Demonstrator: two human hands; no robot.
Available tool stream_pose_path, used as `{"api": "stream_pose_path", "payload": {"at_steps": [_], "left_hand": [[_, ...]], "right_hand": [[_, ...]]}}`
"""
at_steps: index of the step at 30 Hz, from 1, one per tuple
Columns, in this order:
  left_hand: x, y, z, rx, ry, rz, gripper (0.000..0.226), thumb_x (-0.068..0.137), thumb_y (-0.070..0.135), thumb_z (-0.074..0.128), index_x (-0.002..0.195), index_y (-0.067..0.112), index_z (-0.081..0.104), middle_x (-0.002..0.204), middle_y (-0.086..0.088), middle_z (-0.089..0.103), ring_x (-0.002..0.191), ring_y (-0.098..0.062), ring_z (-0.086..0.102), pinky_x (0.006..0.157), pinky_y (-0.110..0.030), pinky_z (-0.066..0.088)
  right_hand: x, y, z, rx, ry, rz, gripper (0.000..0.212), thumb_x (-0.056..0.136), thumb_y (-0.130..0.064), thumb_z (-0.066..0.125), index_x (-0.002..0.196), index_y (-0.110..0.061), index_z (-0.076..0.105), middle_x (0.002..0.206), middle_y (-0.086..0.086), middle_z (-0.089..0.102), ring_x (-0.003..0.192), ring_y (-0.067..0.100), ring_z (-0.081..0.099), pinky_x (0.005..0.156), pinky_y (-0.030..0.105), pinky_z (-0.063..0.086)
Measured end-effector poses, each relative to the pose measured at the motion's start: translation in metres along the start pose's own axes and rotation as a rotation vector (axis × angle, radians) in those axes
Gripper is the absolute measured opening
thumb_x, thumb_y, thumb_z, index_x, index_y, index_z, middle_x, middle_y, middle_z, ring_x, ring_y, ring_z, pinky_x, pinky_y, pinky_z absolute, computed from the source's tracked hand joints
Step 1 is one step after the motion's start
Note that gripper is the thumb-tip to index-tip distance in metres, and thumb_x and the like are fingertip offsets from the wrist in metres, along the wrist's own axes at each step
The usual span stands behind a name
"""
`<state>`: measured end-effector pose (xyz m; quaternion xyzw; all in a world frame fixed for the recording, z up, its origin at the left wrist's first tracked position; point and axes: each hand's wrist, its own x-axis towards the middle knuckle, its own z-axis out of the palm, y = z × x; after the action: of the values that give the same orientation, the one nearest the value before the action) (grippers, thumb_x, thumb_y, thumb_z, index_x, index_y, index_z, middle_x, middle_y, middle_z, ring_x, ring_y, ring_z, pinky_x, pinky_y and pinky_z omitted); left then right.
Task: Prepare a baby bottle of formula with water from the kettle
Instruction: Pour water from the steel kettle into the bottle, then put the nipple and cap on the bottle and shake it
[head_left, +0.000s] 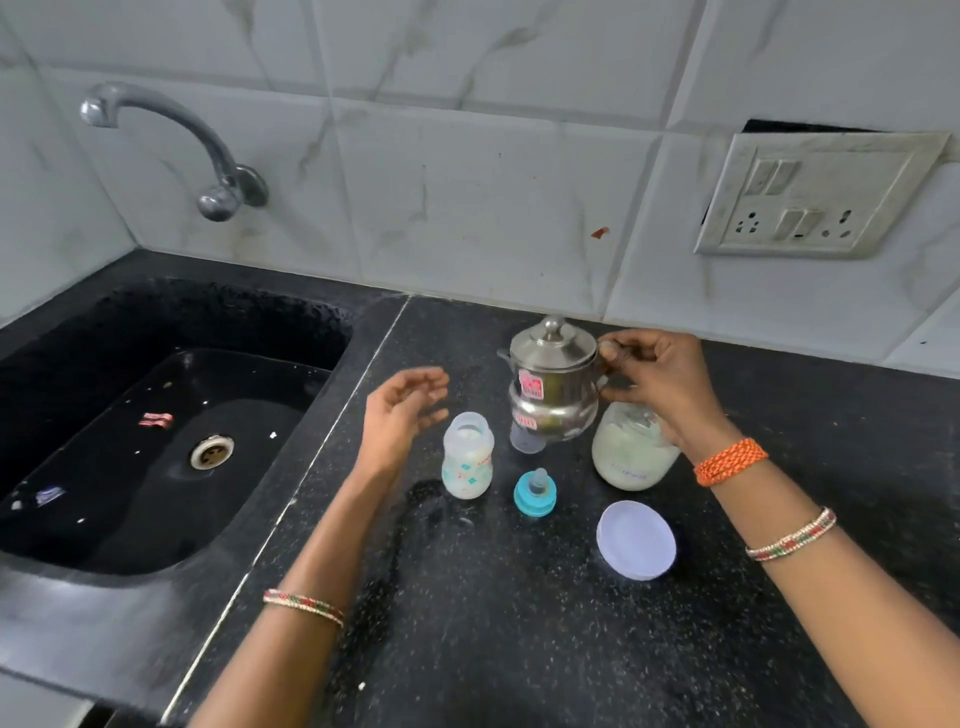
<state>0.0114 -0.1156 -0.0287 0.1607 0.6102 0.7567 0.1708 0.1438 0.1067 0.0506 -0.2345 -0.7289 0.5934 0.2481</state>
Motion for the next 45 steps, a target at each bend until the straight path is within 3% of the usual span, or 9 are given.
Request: {"api": "stream_pose_path", "payload": {"at_steps": [7, 12, 21, 24, 27, 32, 35, 40, 45], "left_hand": [[0.119, 0.037, 0.083, 0.425, -0.443, 0.002, 0.031, 0.085, 0.000, 0.054, 0.115, 0.009, 0.057, 0.094, 0.006, 0.064, 0.081, -0.002, 0.060, 0.077, -0.019, 0.050], [0.184, -0.007, 0.107, 0.449, -0.435, -0.188, 0.039, 0.087, -0.013, 0.045, 0.124, -0.004, 0.053, 0.090, -0.002, 0.063, 0.084, -0.015, 0.059, 0.078, -0.027, 0.048], [0.223, -0.041, 0.095, 0.653, -0.418, -0.066, 0.048, 0.084, -0.008, 0.045, 0.126, 0.012, 0.059, 0.124, -0.007, 0.064, 0.117, -0.021, 0.058, 0.107, -0.047, 0.041], [0.216, -0.031, 0.097, 0.651, -0.420, -0.078, 0.046, 0.087, -0.008, 0.047, 0.130, 0.008, 0.054, 0.129, -0.010, 0.060, 0.121, -0.023, 0.055, 0.109, -0.046, 0.039], [0.195, -0.010, 0.091, 0.659, -0.396, -0.049, 0.052, 0.087, -0.010, 0.044, 0.137, 0.005, 0.044, 0.141, -0.011, 0.049, 0.130, -0.024, 0.047, 0.109, -0.033, 0.037], [0.125, 0.031, 0.060, 0.507, -0.222, 0.187, 0.054, 0.087, -0.013, 0.037, 0.135, 0.010, 0.045, 0.135, -0.001, 0.050, 0.127, -0.014, 0.046, 0.089, -0.003, 0.040], [0.072, 0.031, 0.034, 0.422, -0.085, 0.256, 0.051, 0.085, -0.016, 0.039, 0.130, 0.006, 0.050, 0.126, -0.001, 0.055, 0.117, -0.011, 0.053, 0.095, -0.011, 0.043], [0.002, -0.012, 0.003, 0.431, -0.006, 0.120, 0.056, 0.076, -0.024, 0.037, 0.118, 0.007, 0.056, 0.117, -0.005, 0.060, 0.112, -0.024, 0.059, 0.101, -0.040, 0.045], [-0.029, -0.044, -0.010, 0.444, -0.217, -0.050, 0.057, 0.071, -0.003, 0.061, 0.124, 0.016, 0.050, 0.127, -0.007, 0.059, 0.121, -0.023, 0.055, 0.105, -0.043, 0.042]], "right_hand": [[0.094, 0.007, -0.014, 0.007, -0.014, -0.090, 0.016, 0.084, -0.005, 0.068, 0.080, -0.020, 0.069, 0.083, 0.004, 0.070, 0.081, 0.019, 0.068, 0.070, 0.034, 0.059], [0.146, 0.057, -0.010, 0.087, -0.086, 0.051, 0.013, 0.082, 0.000, 0.067, 0.081, -0.012, 0.067, 0.083, 0.008, 0.066, 0.080, 0.021, 0.065, 0.073, 0.034, 0.060], [0.192, 0.104, -0.003, 0.223, -0.191, 0.275, 0.012, 0.088, 0.005, 0.057, 0.090, -0.007, 0.060, 0.093, 0.010, 0.063, 0.088, 0.019, 0.065, 0.084, 0.037, 0.057], [0.188, 0.083, -0.009, 0.017, -0.268, 0.309, 0.030, 0.090, -0.004, 0.058, 0.119, -0.011, 0.052, 0.113, 0.006, 0.055, 0.109, 0.022, 0.057, 0.095, 0.045, 0.051], [0.161, 0.040, -0.020, -0.252, -0.147, 0.096, 0.057, 0.090, -0.012, 0.061, 0.140, -0.019, 0.033, 0.128, 0.002, 0.045, 0.114, 0.017, 0.048, 0.096, 0.036, 0.045], [0.038, -0.004, -0.013, -0.116, 0.017, -0.229, 0.026, 0.081, -0.016, 0.061, 0.104, -0.027, 0.064, 0.093, -0.004, 0.070, 0.084, 0.008, 0.065, 0.079, 0.023, 0.053], [-0.040, 0.026, 0.024, -0.217, -0.079, -0.120, 0.029, 0.080, -0.006, 0.060, 0.104, -0.023, 0.063, 0.083, -0.001, 0.065, 0.071, 0.008, 0.060, 0.070, 0.026, 0.049], [-0.091, 0.080, 0.056, -0.812, -0.357, 0.025, 0.065, 0.081, -0.026, 0.067, 0.139, -0.025, 0.036, 0.125, 0.004, 0.044, 0.117, 0.024, 0.043, 0.092, 0.036, 0.044], [-0.084, 0.079, 0.061, -0.847, -0.332, -0.070, 0.036, 0.081, -0.010, 0.062, 0.115, -0.016, 0.053, 0.117, 0.009, 0.054, 0.110, 0.029, 0.051, 0.083, 0.032, 0.041]]}}
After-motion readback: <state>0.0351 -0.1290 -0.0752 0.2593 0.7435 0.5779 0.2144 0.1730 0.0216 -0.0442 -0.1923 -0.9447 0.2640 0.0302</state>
